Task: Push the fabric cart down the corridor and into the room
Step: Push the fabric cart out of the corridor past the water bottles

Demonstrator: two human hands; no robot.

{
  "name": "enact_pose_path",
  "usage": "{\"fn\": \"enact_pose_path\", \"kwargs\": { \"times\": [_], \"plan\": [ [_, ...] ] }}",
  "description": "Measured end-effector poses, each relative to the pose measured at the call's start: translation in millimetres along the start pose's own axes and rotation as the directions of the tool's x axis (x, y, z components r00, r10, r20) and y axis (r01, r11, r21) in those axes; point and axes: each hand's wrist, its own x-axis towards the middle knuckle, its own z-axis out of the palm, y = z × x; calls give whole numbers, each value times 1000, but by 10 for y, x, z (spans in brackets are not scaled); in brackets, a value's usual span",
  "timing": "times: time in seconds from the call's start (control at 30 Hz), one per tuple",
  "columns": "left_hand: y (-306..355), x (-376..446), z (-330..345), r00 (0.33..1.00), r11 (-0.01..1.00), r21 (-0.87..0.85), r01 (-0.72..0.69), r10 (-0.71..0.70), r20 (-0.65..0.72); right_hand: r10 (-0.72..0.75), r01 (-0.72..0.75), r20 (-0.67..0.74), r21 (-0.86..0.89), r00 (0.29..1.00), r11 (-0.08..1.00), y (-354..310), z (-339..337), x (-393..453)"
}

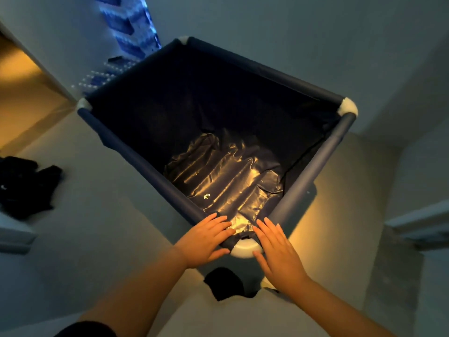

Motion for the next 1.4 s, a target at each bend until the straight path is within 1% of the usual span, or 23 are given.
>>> {"fn": "enact_pose_path", "kwargs": {
  "times": [0.07, 0.17, 0.23, 0.3, 0.37, 0.43, 0.5, 0.57, 0.63, 0.7, 0.77, 0.9, 1.0, 1.1, 1.17, 1.33, 1.4],
  "plan": [
    [-109, -4, 25, 999, 999, 3, -40, 40, -13, 30, -30, -11, -1, 1000, 1000, -106, 34, 35],
    [-298, 18, 53, 991, 992, -13, -129, 129, 30, 64, -64, -9, 14, 998, 998, -294, 108, 106],
    [-460, 64, 58, 972, 972, -1, -234, 234, 27, 94, -94, -10, -3, 996, 996, -408, 153, 200],
    [-672, 94, 68, 939, 939, 32, -344, 344, 6, 144, -145, -28, -40, 989, 989, -527, 216, 344],
    [-935, 64, 54, 920, 919, 51, -391, 391, 12, 237, -239, -46, -36, 970, 970, -706, 275, 482],
    [-1276, -4, 11, 921, 920, 30, -390, 389, 14, 325, -327, -58, -25, 944, 945, -899, 347, 623],
    [-1631, -110, -51, 931, 931, -6, -365, 365, 24, 378, -380, -50, -50, 924, 923, -1085, 419, 760],
    [-2022, -232, -94, 944, 944, 13, -329, 329, 11, 421, -424, -50, -44, 905, 905, -1265, 476, 922],
    [-2329, -308, -166, 956, 957, 3, -292, 291, 39, 451, -454, -50, -51, 891, 890, -1429, 495, 1085],
    [-2549, -329, -180, 958, 959, -13, -282, 283, 51, 465, -465, -20, -65, 885, 883, -1538, 501, 1221],
    [-2676, -333, -164, 956, 958, -32, -284, 285, 68, 446, -446, -4, -54, 895, 894, -1584, 518, 1327],
    [-2878, -334, -92, 949, 950, -21, -313, 313, 24, 346, -345, 1, -103, 938, 933, -1646, 623, 1642],
    [-3032, -357, -92, 948, 948, -35, -316, 317, 7, 267, -271, -49, -120, 962, 955, -1769, 740, 1946],
    [-3275, -392, -120, 949, 948, -62, -313, 314, 16, 274, -280, -73, -82, 959, 957, -1942, 827, 2278],
    [-3543, -419, -144, 950, 949, -59, -310, 311, 15, 277, -282, -71, -92, 958, 955, -2064, 897, 2523],
    [-4523, -531, -202, 957, 957, -89, -275, 281, 64, 352, -355, -54, -105, 935, 929, -2389, 1118, 3284],
    [-5003, -600, -218, 964, 964, -101, -246, 255, 79, 380, -386, -75, -91, 922, 918, -2550, 1214, 3646]
  ]
}}
